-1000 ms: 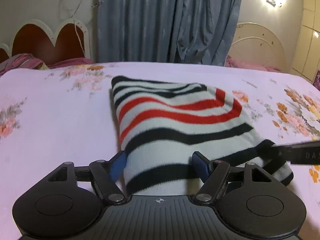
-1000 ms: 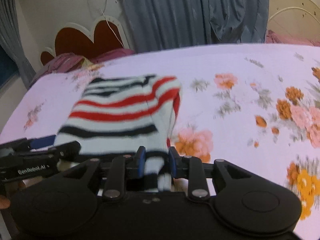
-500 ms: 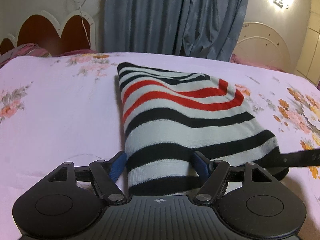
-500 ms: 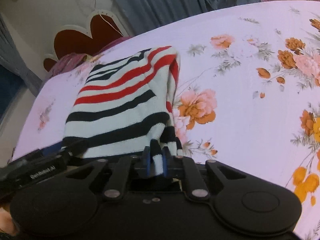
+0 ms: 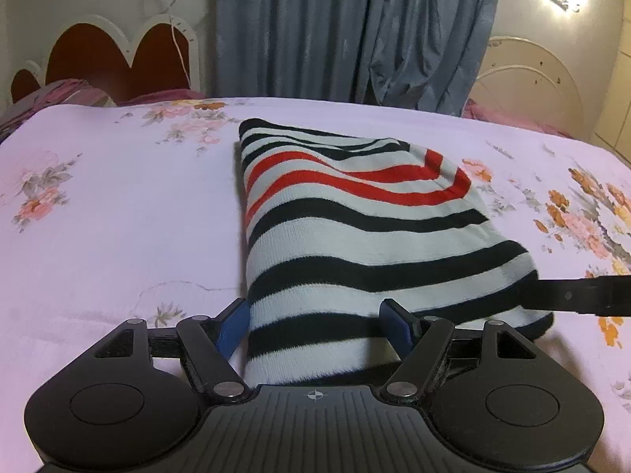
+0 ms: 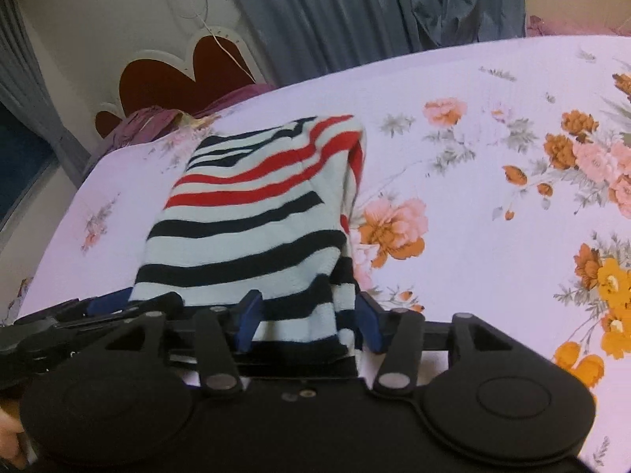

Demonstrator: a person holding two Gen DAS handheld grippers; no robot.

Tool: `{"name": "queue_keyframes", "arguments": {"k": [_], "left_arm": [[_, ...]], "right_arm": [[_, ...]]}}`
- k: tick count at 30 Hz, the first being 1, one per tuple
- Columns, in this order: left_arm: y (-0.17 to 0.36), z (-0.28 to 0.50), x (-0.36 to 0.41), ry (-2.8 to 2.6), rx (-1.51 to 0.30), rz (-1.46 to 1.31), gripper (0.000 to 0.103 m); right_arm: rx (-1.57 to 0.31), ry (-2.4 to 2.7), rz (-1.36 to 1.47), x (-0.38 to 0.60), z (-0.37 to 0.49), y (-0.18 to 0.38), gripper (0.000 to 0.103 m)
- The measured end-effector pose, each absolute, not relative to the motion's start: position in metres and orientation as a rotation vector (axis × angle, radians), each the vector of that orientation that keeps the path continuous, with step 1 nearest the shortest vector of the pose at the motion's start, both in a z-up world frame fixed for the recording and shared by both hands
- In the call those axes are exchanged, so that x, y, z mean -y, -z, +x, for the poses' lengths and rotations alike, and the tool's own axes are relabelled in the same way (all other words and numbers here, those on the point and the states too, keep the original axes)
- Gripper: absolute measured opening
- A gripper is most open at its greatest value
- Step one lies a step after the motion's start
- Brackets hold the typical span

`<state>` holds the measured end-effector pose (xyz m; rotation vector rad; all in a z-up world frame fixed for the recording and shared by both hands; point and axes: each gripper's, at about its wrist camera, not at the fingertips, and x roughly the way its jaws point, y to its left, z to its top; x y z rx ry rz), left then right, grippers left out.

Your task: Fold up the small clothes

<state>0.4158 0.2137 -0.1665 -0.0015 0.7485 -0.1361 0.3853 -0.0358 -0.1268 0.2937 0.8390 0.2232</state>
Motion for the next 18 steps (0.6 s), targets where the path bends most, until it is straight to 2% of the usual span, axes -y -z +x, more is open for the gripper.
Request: {"name": "queue_keyframes", "arguments": {"k": [2,7,9,11,14,18], "left_arm": [[0.164,0.412,-0.212,0.130,-0.755,-0.007,0.085],[0.162,0.400,-0.207,0.117,-0.765,-0.021,0.090],[0.163,0.397,-0.205,0.103,-0.785,-0.017,0.094],[0.164,0.394,-0.204,0.091,-0.800,-0.021,0.103],[0.165,0.390,-0.204,0.053,-0.833,-0.038,0.103],[0.167,0.388,-0.201,-0.058,-0.920,-0.047,0.103]], "right_arm": [[-0.839,-0.207,0.281,0.035,0.383,0.125,0.056],[-0.841,-0.178,0.242,0.032,0.377,0.125,0.060],[-0.859,-0.152,0.216,0.031,0.375,0.127,0.060],[-0.861,-0.150,0.222,0.033,0.371,0.127,0.061],[-0.840,-0.143,0.226,0.037,0.362,0.121,0.068],[-0.819,-0.153,0.214,0.040,0.352,0.112,0.071]]}}
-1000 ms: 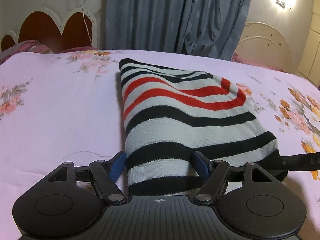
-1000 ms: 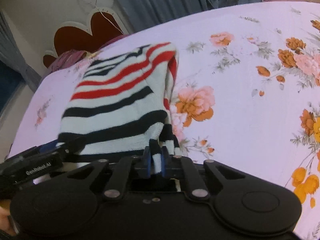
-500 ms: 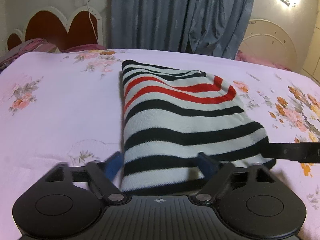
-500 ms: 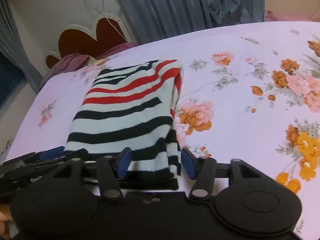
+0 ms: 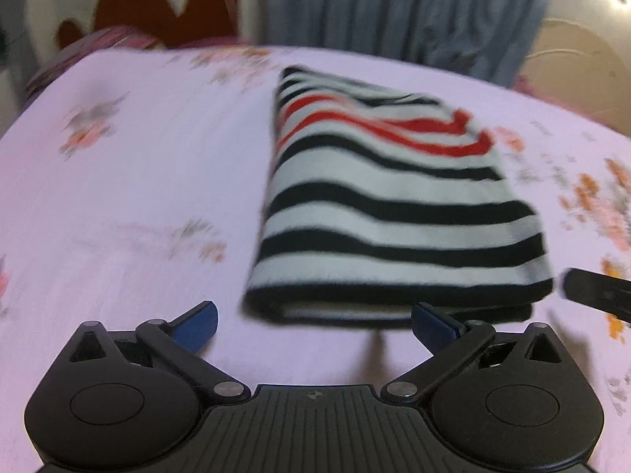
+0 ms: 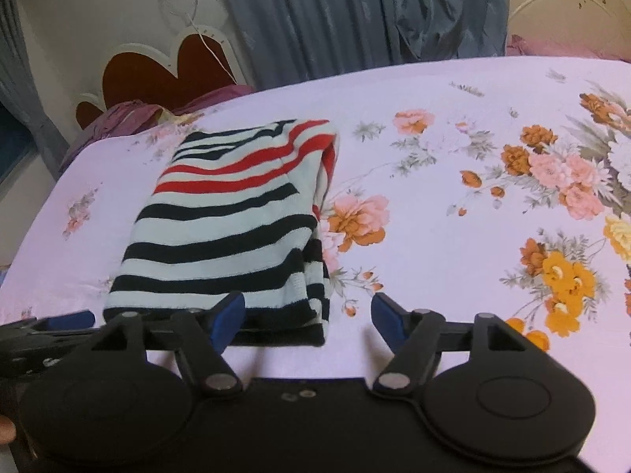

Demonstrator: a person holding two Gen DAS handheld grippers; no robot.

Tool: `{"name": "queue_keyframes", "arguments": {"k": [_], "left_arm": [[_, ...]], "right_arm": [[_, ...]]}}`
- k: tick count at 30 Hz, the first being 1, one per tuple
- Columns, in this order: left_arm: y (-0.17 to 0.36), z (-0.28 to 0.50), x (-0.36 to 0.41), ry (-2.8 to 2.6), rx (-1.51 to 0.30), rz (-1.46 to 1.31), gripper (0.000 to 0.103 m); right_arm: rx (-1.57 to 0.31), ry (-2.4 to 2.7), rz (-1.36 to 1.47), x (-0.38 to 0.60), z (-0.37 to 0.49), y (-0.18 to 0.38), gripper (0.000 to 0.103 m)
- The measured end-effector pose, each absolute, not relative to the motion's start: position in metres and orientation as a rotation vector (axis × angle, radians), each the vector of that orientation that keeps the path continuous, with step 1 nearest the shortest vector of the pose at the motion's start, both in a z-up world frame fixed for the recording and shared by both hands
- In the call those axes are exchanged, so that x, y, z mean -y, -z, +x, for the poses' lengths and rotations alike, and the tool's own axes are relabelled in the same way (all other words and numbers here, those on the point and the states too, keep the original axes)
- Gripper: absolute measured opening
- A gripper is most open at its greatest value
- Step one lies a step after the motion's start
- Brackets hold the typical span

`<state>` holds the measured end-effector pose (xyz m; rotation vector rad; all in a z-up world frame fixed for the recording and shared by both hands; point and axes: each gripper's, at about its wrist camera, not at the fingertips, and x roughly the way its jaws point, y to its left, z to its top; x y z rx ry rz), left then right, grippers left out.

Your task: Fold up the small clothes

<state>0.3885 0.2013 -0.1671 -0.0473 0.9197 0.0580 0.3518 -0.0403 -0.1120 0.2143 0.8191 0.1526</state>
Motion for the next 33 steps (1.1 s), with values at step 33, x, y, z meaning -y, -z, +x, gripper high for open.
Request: {"name": "queue_keyframes", "arguments": {"k": [33], "left_arm": [[0.015,0.121,-0.148,-0.152,-0.569,-0.034,0.103]], "right_arm": [[-0.435,-0.217,-0.044,0.077,0.113,-0.011,0.098]]}}
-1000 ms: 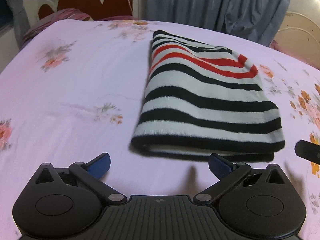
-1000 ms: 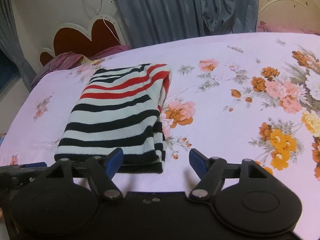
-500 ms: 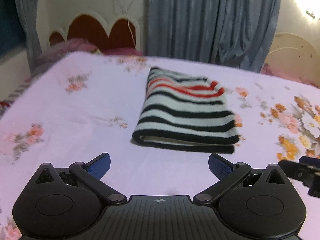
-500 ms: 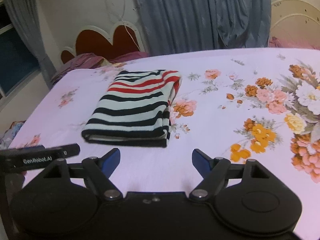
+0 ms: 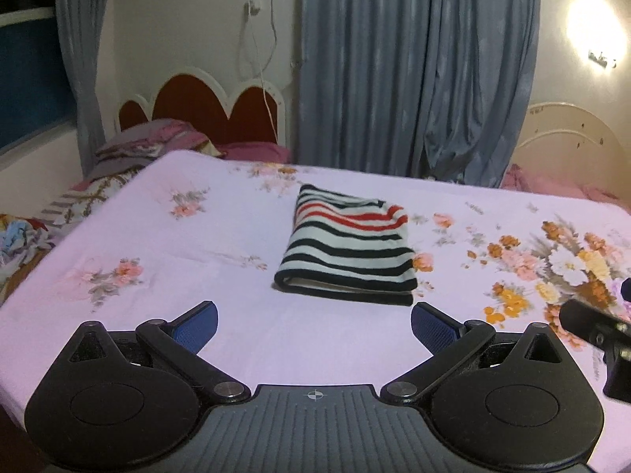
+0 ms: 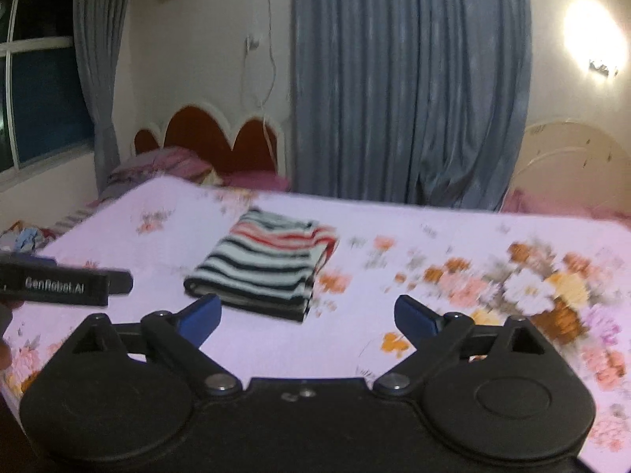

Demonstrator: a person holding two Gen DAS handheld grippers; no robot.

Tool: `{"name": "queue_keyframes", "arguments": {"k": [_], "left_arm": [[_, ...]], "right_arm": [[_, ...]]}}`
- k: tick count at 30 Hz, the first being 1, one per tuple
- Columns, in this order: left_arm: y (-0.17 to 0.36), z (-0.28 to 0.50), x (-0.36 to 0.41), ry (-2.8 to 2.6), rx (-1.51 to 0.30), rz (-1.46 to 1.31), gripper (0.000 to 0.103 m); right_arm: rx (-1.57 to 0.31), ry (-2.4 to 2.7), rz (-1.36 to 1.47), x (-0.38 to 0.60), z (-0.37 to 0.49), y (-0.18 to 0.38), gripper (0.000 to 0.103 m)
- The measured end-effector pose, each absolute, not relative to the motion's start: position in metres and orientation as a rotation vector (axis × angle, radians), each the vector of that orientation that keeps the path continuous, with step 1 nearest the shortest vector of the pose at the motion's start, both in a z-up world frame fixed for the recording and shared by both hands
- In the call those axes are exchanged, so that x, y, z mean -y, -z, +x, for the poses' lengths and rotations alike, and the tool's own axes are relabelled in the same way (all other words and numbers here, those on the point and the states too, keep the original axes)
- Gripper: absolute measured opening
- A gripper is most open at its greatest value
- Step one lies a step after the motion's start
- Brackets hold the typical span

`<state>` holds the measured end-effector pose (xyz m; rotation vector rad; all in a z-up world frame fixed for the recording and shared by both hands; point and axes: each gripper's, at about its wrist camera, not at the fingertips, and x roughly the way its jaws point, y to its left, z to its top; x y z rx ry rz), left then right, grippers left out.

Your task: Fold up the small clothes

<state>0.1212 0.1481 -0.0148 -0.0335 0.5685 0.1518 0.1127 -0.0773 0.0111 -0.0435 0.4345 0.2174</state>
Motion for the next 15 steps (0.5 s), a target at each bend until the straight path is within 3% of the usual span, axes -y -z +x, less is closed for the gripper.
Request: {"name": "queue_keyframes", "arguments": {"k": [15], "left_arm": [[-0.012,0.052,-0.146,-0.180,-0.521,-0.022,0.103]], "right_arm": [[-0.398,-0.227,0.016,0.084,0.066,-0.027,0.100]]}}
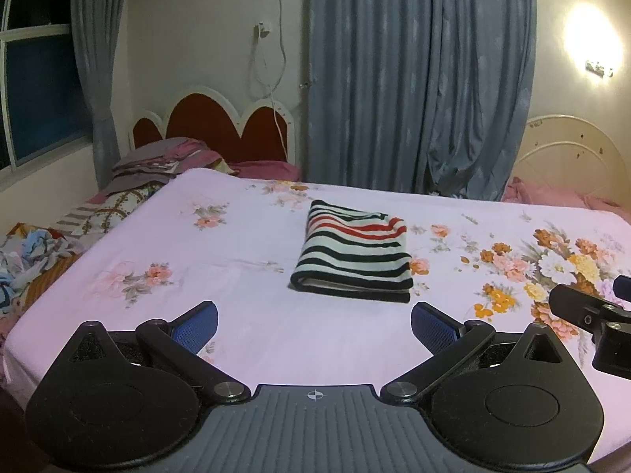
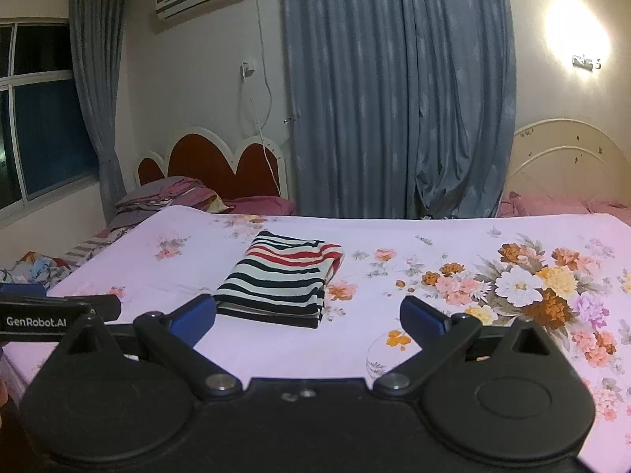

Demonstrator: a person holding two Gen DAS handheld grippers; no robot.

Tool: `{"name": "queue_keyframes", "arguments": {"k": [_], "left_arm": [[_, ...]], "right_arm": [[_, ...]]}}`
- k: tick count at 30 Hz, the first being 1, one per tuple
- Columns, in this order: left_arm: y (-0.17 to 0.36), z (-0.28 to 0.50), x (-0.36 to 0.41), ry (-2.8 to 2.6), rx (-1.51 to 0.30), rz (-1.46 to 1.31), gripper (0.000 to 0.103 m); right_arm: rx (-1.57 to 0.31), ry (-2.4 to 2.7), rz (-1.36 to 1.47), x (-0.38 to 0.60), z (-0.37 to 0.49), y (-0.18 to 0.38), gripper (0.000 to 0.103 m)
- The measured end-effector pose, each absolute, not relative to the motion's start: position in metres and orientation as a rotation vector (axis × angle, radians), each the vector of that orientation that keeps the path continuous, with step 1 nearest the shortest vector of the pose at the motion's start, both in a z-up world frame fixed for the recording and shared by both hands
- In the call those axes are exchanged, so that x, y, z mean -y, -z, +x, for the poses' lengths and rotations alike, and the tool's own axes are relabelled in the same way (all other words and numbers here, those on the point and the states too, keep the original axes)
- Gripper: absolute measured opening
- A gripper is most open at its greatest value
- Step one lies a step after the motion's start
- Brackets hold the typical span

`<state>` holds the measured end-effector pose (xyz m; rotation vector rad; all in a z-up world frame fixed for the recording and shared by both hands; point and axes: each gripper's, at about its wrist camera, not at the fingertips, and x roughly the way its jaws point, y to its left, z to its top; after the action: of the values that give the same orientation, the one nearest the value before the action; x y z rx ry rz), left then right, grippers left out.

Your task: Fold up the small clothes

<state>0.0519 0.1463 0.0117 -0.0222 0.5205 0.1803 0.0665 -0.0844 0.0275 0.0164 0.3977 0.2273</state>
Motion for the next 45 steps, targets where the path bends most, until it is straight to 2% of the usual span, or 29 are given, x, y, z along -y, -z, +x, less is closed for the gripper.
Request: {"name": "queue_keyframes", "arguments": {"k": [45], "left_arm": [[-0.015,0.049,-0.151,-0.207,-0.522,-0.022,0.103]], "right_arm": [[-0.414,-0.243,0.030,0.076,0.061,-0.026,0.101]]}}
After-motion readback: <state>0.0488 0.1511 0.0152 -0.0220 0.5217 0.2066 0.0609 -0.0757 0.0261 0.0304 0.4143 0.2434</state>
